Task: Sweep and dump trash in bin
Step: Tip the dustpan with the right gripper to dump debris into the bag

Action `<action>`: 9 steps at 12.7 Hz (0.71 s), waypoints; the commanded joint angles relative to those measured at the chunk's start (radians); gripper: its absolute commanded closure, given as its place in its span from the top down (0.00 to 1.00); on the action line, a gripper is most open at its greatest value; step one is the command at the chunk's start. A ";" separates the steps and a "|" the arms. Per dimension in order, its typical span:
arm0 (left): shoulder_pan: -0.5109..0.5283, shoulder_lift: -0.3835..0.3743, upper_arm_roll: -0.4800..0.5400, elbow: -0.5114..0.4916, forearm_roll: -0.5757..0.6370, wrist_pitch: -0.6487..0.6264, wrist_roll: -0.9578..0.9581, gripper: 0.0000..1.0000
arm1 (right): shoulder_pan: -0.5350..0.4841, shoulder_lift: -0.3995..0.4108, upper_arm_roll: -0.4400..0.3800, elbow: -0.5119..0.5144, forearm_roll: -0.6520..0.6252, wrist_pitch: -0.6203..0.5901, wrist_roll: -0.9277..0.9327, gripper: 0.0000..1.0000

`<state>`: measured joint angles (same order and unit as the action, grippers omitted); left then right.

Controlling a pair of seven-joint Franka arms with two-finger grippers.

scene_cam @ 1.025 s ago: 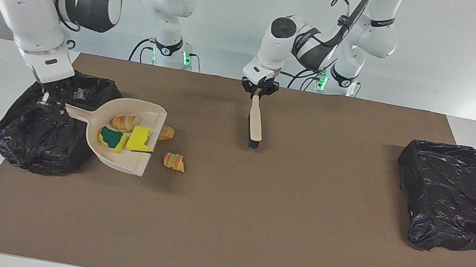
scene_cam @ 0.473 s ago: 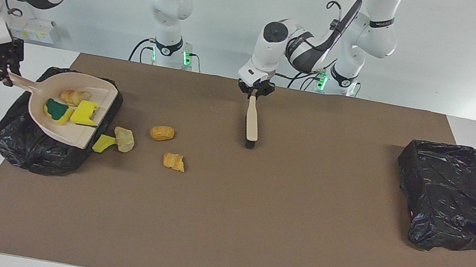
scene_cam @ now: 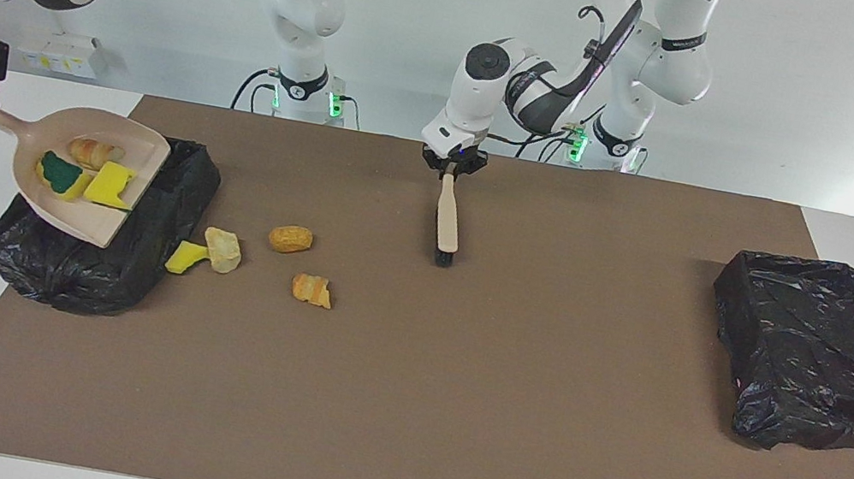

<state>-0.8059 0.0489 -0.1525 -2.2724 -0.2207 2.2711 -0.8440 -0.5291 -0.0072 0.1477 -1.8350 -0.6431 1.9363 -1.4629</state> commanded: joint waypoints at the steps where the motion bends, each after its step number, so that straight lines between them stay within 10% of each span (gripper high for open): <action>1: 0.033 -0.017 0.014 0.027 0.018 -0.036 -0.010 1.00 | 0.053 -0.062 0.004 -0.066 -0.137 -0.040 0.204 0.00; 9: 0.347 -0.038 0.018 0.109 0.106 -0.150 0.210 1.00 | 0.167 -0.105 0.013 -0.052 -0.370 -0.227 0.291 0.00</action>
<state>-0.5224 0.0313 -0.1251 -2.1745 -0.1347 2.1517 -0.6913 -0.3850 -0.0661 0.1512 -1.8723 -0.9474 1.7504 -1.2035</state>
